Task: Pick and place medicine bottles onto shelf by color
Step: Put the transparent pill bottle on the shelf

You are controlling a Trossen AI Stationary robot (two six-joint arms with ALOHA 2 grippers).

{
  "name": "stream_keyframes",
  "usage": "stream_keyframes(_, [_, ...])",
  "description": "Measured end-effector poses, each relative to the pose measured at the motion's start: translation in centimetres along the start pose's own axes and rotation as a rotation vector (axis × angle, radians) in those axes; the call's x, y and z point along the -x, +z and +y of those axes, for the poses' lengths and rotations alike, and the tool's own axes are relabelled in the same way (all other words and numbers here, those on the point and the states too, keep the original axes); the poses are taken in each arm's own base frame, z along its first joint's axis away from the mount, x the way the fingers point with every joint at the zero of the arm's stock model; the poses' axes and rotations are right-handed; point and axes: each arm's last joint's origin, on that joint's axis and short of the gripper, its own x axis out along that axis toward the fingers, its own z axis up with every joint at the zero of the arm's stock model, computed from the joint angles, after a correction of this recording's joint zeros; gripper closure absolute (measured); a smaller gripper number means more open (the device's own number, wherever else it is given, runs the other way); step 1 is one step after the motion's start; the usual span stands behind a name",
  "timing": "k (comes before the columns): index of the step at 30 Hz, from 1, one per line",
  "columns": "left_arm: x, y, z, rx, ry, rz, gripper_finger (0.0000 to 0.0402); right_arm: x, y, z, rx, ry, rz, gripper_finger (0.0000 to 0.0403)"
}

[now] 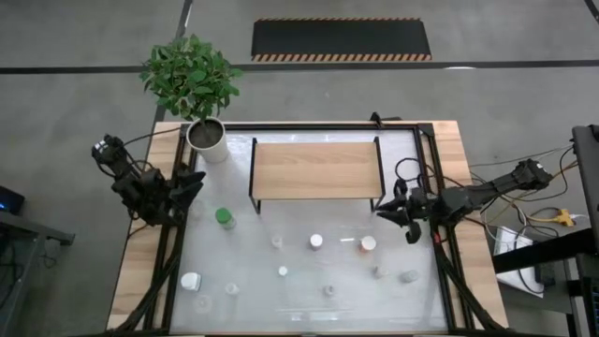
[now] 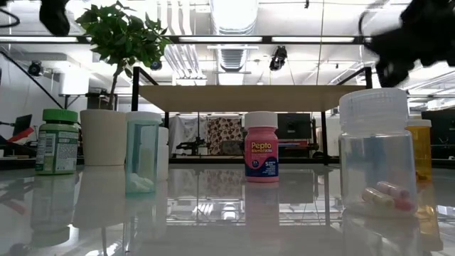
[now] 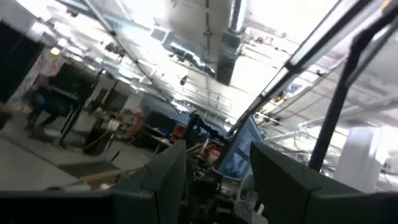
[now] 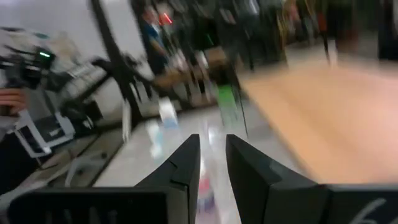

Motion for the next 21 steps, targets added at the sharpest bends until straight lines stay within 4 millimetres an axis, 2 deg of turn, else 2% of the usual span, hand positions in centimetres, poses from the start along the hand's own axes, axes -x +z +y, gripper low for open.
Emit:
stream_keyframes(4, [-1.2, 1.2, -1.3, -0.140, 0.001, -0.004, 0.0237, 0.3, 1.7, 0.4, 0.136, 0.056, -0.170, 0.0328])
stream_keyframes(8, [-2.4, 2.0, -2.8, -0.175, 0.001, 0.000, 0.0237, 0.6, 2.7, 0.5, 0.119, 0.067, -0.272, 0.0324])
stream_keyframes(12, [-3.3, 1.8, -4.1, -0.129, -0.004, 0.019, 0.0237, 0.8, 3.2, 0.6, 0.046, 0.081, -0.304, 0.0325])
stream_keyframes(15, [-4.0, 2.0, -4.9, -0.053, -0.004, 0.023, 0.0237, 0.7, 4.0, 0.9, 0.089, 0.122, -0.307, 0.0333])
stream_keyframes(21, [-6.3, 1.4, -8.1, -0.050, 0.040, 0.072, 0.0237, -0.3, 5.5, 1.9, 0.189, 0.245, -0.283, 0.0354])
